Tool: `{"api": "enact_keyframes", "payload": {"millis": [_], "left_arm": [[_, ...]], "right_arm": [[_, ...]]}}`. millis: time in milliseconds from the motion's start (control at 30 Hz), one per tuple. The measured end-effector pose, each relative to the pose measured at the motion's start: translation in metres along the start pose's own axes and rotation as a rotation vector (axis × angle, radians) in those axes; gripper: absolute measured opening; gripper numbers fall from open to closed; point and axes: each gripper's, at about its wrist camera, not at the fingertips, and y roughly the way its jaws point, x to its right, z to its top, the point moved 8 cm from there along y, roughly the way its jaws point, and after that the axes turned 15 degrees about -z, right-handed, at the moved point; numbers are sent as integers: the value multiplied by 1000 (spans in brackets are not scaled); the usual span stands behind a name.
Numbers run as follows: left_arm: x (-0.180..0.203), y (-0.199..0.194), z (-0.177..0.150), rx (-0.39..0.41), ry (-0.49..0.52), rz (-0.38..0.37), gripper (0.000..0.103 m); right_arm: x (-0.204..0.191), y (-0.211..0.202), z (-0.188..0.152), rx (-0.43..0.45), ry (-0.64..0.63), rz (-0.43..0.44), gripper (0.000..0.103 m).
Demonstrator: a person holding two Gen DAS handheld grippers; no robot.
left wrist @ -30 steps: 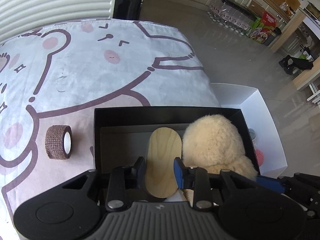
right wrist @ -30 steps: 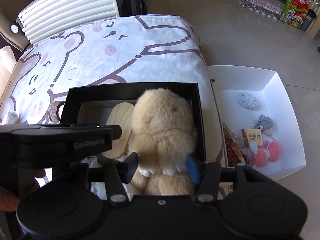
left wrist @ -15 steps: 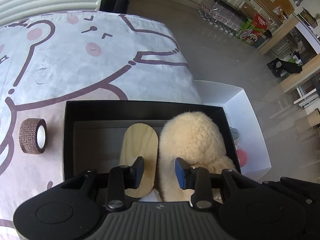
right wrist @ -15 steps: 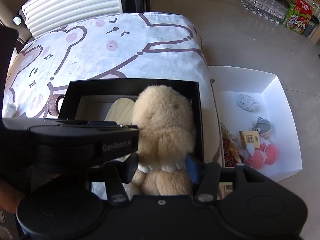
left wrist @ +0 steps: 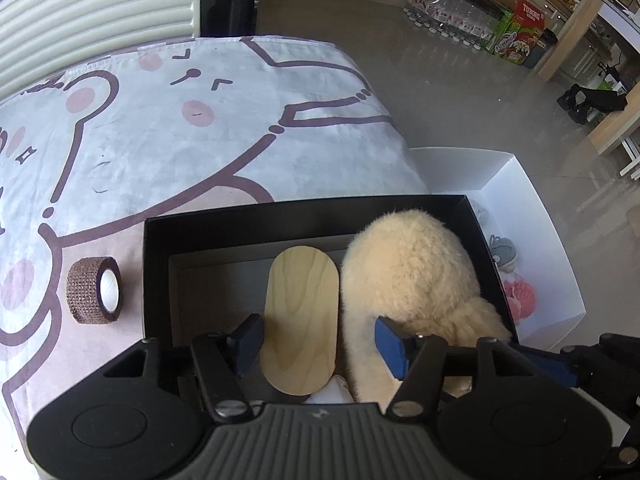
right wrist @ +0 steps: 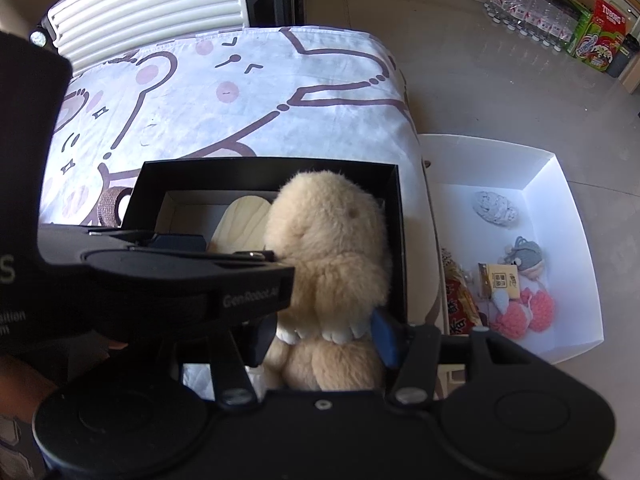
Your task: Organize objects
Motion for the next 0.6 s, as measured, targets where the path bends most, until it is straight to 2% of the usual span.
{"api": "enact_keyframes", "payload": {"millis": [100,267,467,600], "left_arm": [[1,1,-1,1,-23,-35,63],[7,2,-2,-2,-65,-135,63],[13,1,-3,-6,-39,-142,63],[13,-7,0,9,1,-102,65]], "right_arm": [[0,1,-2,-4,-7,-3,53],[1,1,-3,-5,-4,-6,53],[0,2,-3,-9,-9,-7,53],[1,0,-2,-4,2,-11,52]]}}
